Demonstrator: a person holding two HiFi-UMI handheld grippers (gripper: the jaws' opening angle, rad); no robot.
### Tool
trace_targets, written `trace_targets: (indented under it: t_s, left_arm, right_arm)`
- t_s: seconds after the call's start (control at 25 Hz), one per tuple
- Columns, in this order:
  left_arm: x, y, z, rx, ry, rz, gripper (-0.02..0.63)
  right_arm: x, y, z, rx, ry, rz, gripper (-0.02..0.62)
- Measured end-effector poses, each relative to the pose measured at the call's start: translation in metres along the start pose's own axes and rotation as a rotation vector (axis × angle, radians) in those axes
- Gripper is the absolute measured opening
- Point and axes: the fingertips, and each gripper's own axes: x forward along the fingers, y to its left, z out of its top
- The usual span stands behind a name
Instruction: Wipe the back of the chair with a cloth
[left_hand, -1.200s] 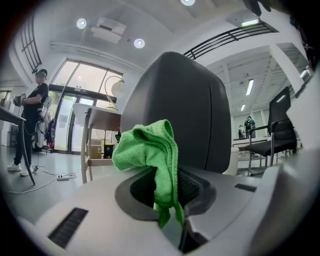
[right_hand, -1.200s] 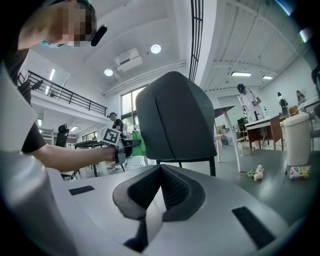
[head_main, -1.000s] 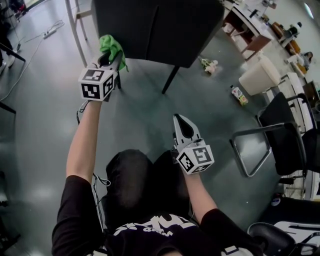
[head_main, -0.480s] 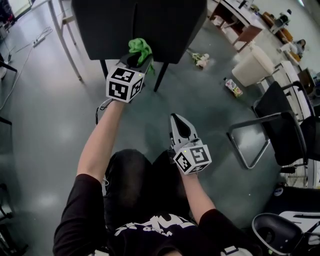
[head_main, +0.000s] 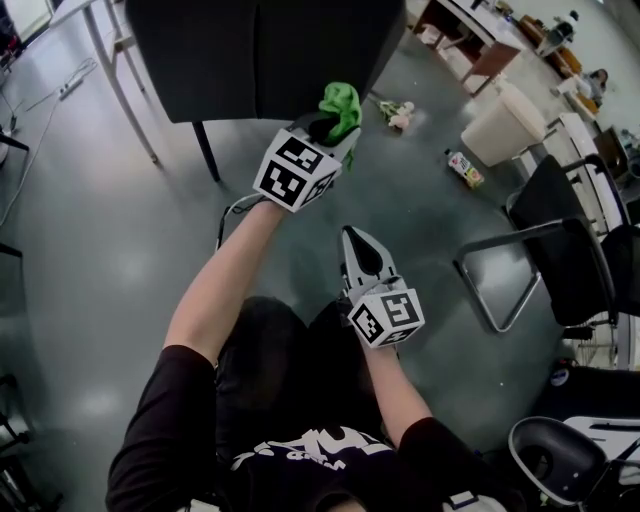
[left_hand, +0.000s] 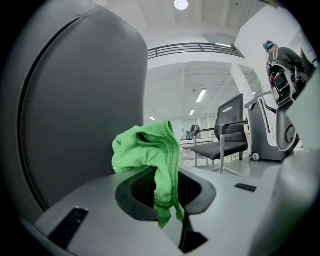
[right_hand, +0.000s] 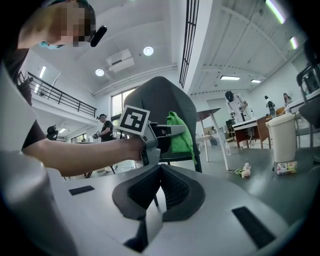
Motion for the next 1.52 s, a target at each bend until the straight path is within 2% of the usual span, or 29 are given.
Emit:
trace_targets:
  t_s: [0.12, 0.28, 0.56, 0.92, 1.12, 1.28, 1.52]
  left_arm:
    - [-0.004, -0.009, -0.003, 0.007, -0.012, -0.02, 0.064]
    - [-0.032, 0.009, -0.015, 0.007, -0.026, 0.039, 0.064]
    - [-0.108, 0.082, -0.052, -0.005, 0.007, 0.247, 0.064]
    - [-0.226, 0.176, -0.114, -0.052, 0.098, 0.543, 0.064]
    - [-0.268, 0.217, -0.139, -0.052, 0.135, 0.665, 0.064]
    - [-0.27, 0.229, -0.145, -0.061, 0.134, 0.695, 0.064]
    - [-0.228, 0.224, -0.147, -0.059, 0.135, 0.646, 0.064]
  right_arm:
    - [0.003, -0.001, -0.002, 0.005, 0.002, 0.006, -0.003]
    - [0.005, -0.002, -0.004, 0.006, 0.006, 0.019, -0.003]
    - [0.013, 0.002, -0.009, 0.007, 0.015, 0.039, -0.003]
    - [0.018, 0.004, -0.014, 0.008, 0.025, 0.054, -0.003]
    - [0.022, 0.007, -0.015, 0.003, 0.03, 0.061, -0.003]
    - [0.021, 0.007, -0.015, 0.0, 0.036, 0.058, -0.003]
    - [0.016, -0.002, -0.015, -0.005, 0.038, 0.036, -0.003]
